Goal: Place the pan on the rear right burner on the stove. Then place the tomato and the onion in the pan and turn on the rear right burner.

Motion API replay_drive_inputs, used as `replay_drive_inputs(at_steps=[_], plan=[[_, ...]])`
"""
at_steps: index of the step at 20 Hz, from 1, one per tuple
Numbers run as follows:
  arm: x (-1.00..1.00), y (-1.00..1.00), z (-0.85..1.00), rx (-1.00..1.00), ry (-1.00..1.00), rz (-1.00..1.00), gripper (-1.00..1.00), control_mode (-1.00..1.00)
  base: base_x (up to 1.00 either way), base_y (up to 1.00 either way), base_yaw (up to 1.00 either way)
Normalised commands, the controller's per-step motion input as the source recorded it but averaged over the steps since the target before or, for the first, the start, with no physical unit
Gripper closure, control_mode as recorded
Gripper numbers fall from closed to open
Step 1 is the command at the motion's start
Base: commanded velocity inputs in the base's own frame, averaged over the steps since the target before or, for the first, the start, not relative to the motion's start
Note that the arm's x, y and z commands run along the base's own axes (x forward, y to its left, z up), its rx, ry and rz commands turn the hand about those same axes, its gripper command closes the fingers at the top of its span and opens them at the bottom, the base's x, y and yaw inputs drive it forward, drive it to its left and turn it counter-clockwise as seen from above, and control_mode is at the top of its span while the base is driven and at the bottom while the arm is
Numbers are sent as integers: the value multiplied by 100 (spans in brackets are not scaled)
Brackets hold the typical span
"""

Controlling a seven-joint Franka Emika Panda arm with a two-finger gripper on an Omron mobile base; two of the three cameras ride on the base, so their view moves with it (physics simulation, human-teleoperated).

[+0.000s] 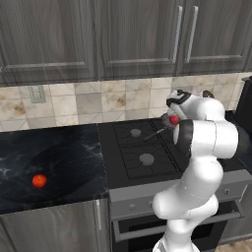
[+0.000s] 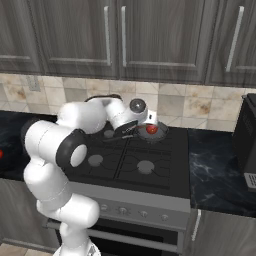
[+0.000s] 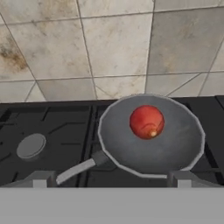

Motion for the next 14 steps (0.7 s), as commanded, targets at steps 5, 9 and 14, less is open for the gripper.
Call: replay_drive_inputs(at_steps=[5,9,14], plan=[[-35,65,44,0,9,0,-100,-100,0,0,0],[-26,67,49,0,12,0,-100,-100,0,0,0],[-25,64,38,1,18,0,-100,-100,0,0,0]])
